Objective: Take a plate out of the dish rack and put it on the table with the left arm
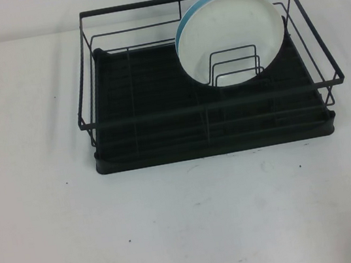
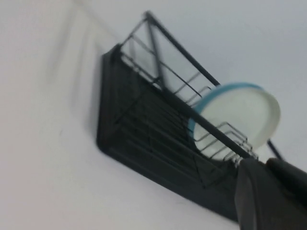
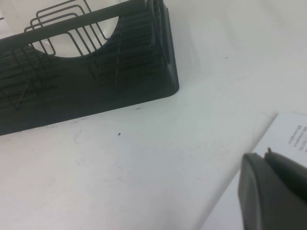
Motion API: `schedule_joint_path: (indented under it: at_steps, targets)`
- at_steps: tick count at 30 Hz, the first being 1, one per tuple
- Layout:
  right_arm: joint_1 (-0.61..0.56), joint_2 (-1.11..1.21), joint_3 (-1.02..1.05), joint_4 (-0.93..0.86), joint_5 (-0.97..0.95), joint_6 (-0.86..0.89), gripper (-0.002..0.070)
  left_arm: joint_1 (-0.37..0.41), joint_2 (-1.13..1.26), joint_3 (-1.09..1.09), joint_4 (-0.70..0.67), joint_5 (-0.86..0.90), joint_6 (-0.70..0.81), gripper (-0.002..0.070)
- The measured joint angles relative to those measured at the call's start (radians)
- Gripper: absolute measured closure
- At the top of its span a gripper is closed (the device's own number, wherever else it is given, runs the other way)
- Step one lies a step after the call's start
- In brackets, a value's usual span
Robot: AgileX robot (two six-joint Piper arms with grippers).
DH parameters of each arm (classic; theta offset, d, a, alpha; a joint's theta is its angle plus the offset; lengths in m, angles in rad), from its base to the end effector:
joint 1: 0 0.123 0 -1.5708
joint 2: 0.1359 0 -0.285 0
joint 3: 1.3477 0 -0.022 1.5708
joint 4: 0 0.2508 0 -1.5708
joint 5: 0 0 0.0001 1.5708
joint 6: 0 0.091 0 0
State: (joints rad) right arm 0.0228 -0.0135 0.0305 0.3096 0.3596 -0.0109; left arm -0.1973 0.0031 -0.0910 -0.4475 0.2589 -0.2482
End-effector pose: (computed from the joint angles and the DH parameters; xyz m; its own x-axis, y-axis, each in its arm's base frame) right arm 0.0526 0.0110 0.1728 -0.2944 0.2681 -0.9173 -0.0463 0.9547 0.2939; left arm 0.0482 -0.0200 0.2224 -0.2364 -0.5921 -0.7704 0.1987 0.7467 -0.6348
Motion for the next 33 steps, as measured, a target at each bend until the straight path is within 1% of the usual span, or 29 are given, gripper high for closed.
schedule_joint_path:
  at_steps: [3, 7, 11, 16, 19, 24, 27, 33]
  targets:
    - [0.0, 0.0, 0.0, 0.0, 0.0, 0.0, 0.0694, 0.0, 0.091, -0.19, 0.078, 0.143, 0.162, 0.0678]
    - [0.0, 0.0, 0.0, 0.0, 0.0, 0.0, 0.0694, 0.0, 0.301, -0.474, 0.178, 0.331, 0.348, 0.0678]
    - [0.0, 0.0, 0.0, 0.0, 0.0, 0.0, 0.0694, 0.0, 0.538, -0.744, 0.18, 0.454, 0.543, 0.0678]
    - [0.0, 0.0, 0.0, 0.0, 0.0, 0.0, 0.0694, 0.0, 0.85, -1.066, 0.064, 0.627, 0.803, 0.0678]
    - [0.0, 0.0, 0.0, 0.0, 0.0, 0.0, 0.0694, 0.0, 1.039, -1.256, -0.005, 0.73, 0.892, 0.0678]
    - [0.0, 0.0, 0.0, 0.0, 0.0, 0.0, 0.0694, 0.0, 1.283, -1.487, -0.079, 0.895, 1.033, 0.0678]
    - [0.0, 0.0, 0.0, 0.0, 0.0, 0.0, 0.0694, 0.0, 1.39, -1.58, -0.144, 0.923, 1.117, 0.0678]
    - [0.0, 0.0, 0.0, 0.0, 0.0, 0.0, 0.0694, -0.005, 1.569, -1.702, -0.307, 0.886, 1.201, 0.0678]
